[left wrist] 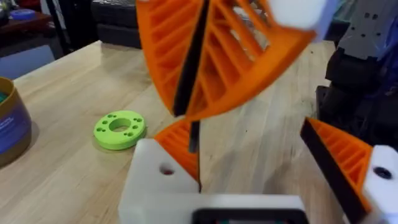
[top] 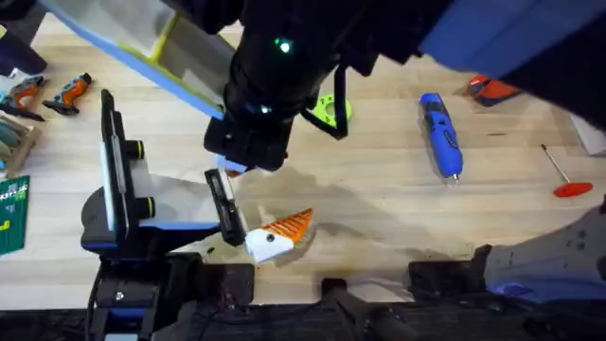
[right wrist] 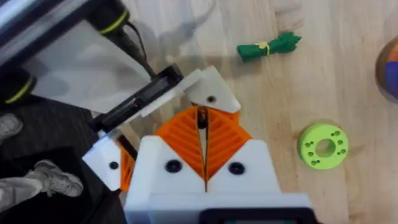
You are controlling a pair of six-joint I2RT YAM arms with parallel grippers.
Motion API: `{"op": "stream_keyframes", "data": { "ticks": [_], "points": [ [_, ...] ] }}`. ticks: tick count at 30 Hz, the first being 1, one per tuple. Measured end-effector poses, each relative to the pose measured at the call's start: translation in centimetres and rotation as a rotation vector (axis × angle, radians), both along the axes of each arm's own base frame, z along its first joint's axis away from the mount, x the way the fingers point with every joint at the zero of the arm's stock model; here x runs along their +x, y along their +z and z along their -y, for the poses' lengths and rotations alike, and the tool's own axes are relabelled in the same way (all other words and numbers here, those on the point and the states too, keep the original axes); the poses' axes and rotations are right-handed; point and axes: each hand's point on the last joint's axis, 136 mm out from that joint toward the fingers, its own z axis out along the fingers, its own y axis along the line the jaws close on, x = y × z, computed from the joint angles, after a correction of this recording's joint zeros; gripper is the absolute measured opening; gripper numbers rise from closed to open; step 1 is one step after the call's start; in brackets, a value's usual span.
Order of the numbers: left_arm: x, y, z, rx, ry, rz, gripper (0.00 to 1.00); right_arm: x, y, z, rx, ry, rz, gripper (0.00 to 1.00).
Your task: Pick up the gripper from the table and insert it into the empty holder that is missing its gripper. Then pick up a screw, insert it into the mounting hole, and use the screwdriver to tighten it. Finally, clean up the table by picking up the vegetable and placing it into the bucket.
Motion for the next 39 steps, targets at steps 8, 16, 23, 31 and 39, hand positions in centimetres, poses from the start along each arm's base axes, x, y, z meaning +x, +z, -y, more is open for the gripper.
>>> {"op": "stream_keyframes", "data": {
  "ticks": [8, 16, 23, 31, 39],
  "points": [
    [0.0, 0.0, 0.0, 0.000, 0.000, 0.000, 0.985, 0.5, -0.1, 0.4, -0.018, -0.015, 0.024, 0.006],
    [0.0, 0.0, 0.0, 0.000, 0.000, 0.000, 0.985, 0.7, -0.9, 0.1, -0.037, -0.016, 0.018, 0.006],
    [0.0, 0.0, 0.0, 0.000, 0.000, 0.000, 0.985, 0.8, -1.2, -0.1, -0.040, -0.016, 0.017, 0.006],
    [0.0, 0.0, 0.0, 0.000, 0.000, 0.000, 0.985, 1.0, -1.6, -0.6, -0.039, -0.016, 0.017, 0.006],
    [0.0, 0.0, 0.0, 0.000, 0.000, 0.000, 0.985, 1.3, -1.9, -0.6, -0.048, -0.021, 0.024, 0.006]
  ]
}}
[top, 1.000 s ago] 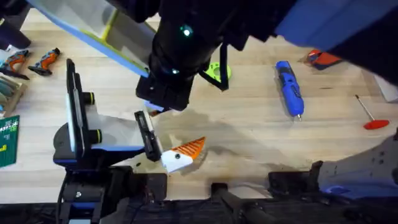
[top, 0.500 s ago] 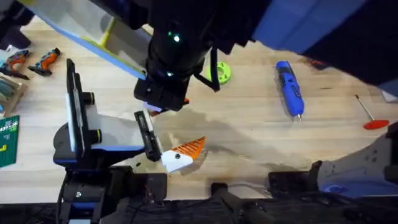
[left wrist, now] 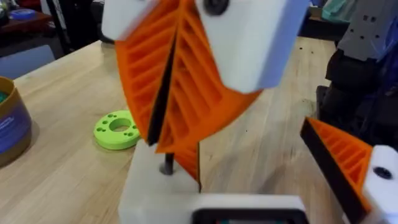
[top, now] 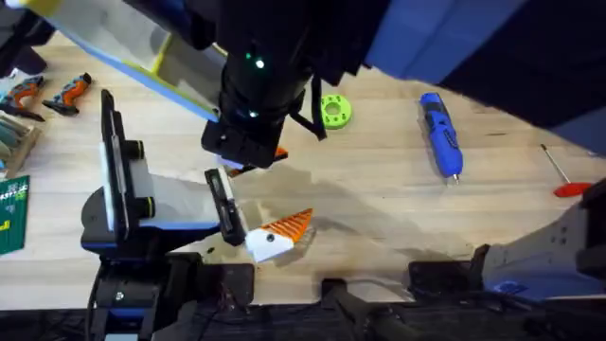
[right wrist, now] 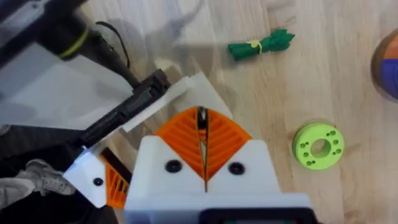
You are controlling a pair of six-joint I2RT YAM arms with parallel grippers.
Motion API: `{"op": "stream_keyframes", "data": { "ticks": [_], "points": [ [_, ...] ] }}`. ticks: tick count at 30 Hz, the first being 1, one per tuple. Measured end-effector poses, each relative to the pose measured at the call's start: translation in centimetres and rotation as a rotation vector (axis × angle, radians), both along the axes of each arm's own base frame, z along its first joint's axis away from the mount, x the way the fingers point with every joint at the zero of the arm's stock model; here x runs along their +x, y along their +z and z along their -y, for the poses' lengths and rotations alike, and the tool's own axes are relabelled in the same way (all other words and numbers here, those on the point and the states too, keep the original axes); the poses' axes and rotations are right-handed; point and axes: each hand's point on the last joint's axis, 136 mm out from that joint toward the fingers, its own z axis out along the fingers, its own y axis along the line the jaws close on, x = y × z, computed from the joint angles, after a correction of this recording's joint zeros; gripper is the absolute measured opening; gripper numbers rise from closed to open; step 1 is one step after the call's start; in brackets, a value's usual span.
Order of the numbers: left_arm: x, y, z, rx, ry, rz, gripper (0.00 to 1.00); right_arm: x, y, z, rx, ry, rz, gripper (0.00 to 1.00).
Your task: Pick up the gripper from the table and insert it into the empty holder that is missing its gripper. Then pick up a screw, insert it into the mounting hole, and use the screwdriver to tighten it. Finally, clean up the table by picking up the vegetable and placing it into the bucket.
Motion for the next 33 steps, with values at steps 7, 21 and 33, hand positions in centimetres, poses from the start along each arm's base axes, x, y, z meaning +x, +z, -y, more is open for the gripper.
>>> {"op": "stream_keyframes", "data": {
  "ticks": [7, 21, 33],
  "points": [
    [0.0, 0.0, 0.0, 0.000, 0.000, 0.000, 0.985, 0.0, 0.0, 0.1, -0.003, -0.001, 0.001, 0.006],
    [0.0, 0.0, 0.0, 0.000, 0.000, 0.000, 0.985, 0.6, 1.5, 0.4, 0.018, -0.017, 0.013, 0.006],
    [0.0, 0.0, 0.0, 0.000, 0.000, 0.000, 0.985, 0.4, 1.3, 0.7, 0.001, -0.015, 0.005, 0.006]
  ]
}}
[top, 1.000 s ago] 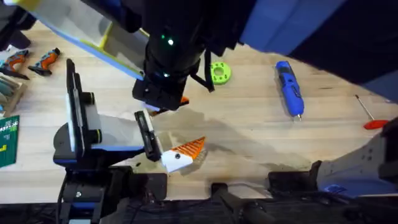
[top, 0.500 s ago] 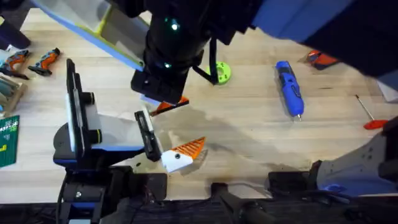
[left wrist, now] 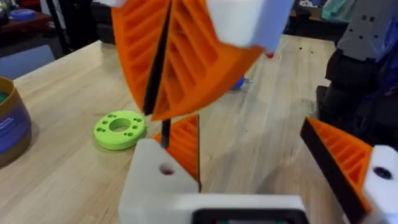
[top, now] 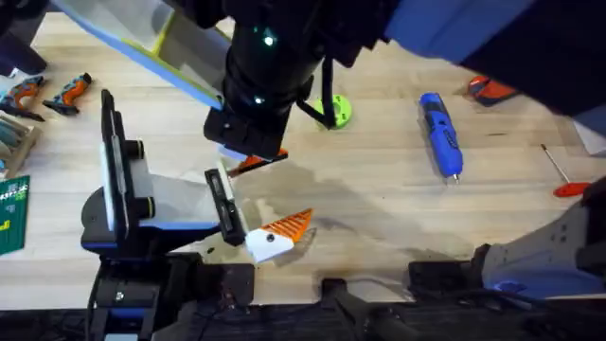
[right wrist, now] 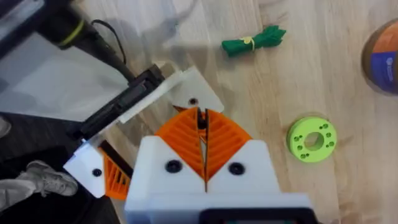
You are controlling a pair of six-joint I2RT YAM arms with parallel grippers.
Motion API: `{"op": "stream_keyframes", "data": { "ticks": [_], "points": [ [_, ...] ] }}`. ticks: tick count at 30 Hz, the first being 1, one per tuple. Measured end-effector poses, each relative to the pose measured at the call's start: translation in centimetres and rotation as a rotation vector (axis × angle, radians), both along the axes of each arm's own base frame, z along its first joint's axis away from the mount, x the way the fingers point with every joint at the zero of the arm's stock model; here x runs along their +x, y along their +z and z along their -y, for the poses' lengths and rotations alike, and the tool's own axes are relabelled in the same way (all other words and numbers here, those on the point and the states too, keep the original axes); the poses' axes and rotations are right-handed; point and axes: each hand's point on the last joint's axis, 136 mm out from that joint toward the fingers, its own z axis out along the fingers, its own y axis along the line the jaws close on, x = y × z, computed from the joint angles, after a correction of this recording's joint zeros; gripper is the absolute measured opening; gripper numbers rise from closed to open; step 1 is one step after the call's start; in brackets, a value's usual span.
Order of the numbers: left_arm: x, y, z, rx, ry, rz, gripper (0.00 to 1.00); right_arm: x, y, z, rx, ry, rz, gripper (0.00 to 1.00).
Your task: Pick up the gripper from the table and insert it into the empty holder that is missing its gripper. Then pick up a screw, insert it into the mounting hole, and use the screwdriver to tighten it. Finally, clean up the table by picking up the vegetable and placing it into the bucket.
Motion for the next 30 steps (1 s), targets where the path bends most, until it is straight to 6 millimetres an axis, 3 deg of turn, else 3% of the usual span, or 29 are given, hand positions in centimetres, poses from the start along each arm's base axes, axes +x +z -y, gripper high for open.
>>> {"op": "stream_keyframes", "data": {
  "ticks": [30],
  "points": [
    [0.0, 0.0, 0.0, -0.002, 0.001, -0.004, 0.985, 0.1, -1.4, -0.2, -0.040, 0.000, -0.022, 0.006]
  ]
}}
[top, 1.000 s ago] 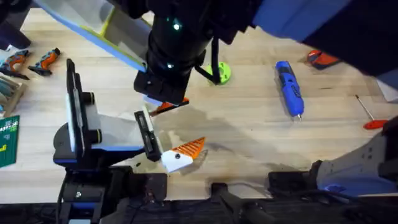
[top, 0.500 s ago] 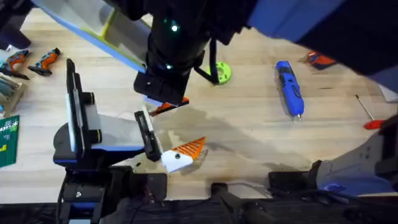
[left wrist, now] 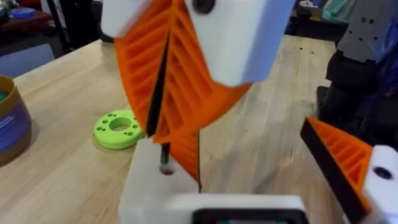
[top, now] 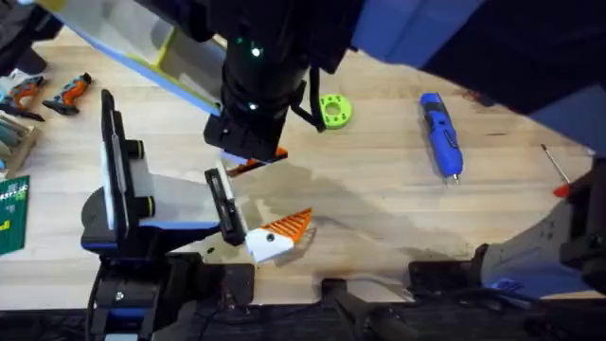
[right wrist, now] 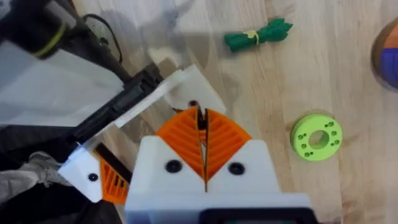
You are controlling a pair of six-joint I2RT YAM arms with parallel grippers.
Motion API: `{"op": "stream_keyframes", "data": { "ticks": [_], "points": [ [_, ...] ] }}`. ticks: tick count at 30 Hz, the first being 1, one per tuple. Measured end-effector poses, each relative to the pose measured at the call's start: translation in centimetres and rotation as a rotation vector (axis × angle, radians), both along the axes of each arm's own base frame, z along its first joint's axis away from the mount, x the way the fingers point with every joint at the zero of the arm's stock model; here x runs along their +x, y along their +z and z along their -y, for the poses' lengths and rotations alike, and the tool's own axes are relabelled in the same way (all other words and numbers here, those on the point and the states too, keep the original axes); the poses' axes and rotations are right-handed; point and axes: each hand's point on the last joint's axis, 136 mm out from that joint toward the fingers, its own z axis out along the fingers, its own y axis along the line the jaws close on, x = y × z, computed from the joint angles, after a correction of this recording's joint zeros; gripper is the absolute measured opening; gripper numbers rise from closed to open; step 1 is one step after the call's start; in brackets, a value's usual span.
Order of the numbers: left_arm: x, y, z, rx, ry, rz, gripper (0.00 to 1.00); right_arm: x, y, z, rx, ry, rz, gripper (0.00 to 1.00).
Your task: Pick up the gripper from the table and insert it into the empty holder that is missing its gripper. Then pick up a screw, insert it into the mounting hole, and use the screwdriver to tighten it. Finally, clean up the table by picking up the vegetable and placing it into the bucket.
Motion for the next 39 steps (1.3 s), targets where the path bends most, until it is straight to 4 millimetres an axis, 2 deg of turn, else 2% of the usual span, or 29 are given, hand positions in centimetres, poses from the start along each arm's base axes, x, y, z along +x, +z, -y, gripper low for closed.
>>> {"op": "stream_keyframes", "data": {
  "ticks": [8, 16, 19, 33, 39],
  "points": [
    [0.0, 0.0, 0.0, 0.001, 0.000, 0.003, 0.985, 0.0, 0.3, 0.1, 0.001, 0.000, 0.000, 0.006],
    [0.0, 0.0, 0.0, 0.001, 0.000, 0.004, 0.985, -0.3, 3.2, 0.6, 0.030, 0.002, 0.017, 0.006],
    [0.0, 0.0, 0.0, 0.001, 0.000, 0.003, 0.985, -0.5, 3.6, 0.9, 0.026, 0.009, 0.018, 0.006],
    [0.0, 0.0, 0.0, 0.001, 0.000, 0.004, 0.985, -1.2, 3.5, 0.9, 0.008, 0.048, 0.019, 0.006],
    [0.0, 0.0, 0.0, 0.001, -0.001, 0.004, 0.985, -1.2, 2.6, 0.5, -0.014, 0.067, 0.013, 0.006]
  ]
}}
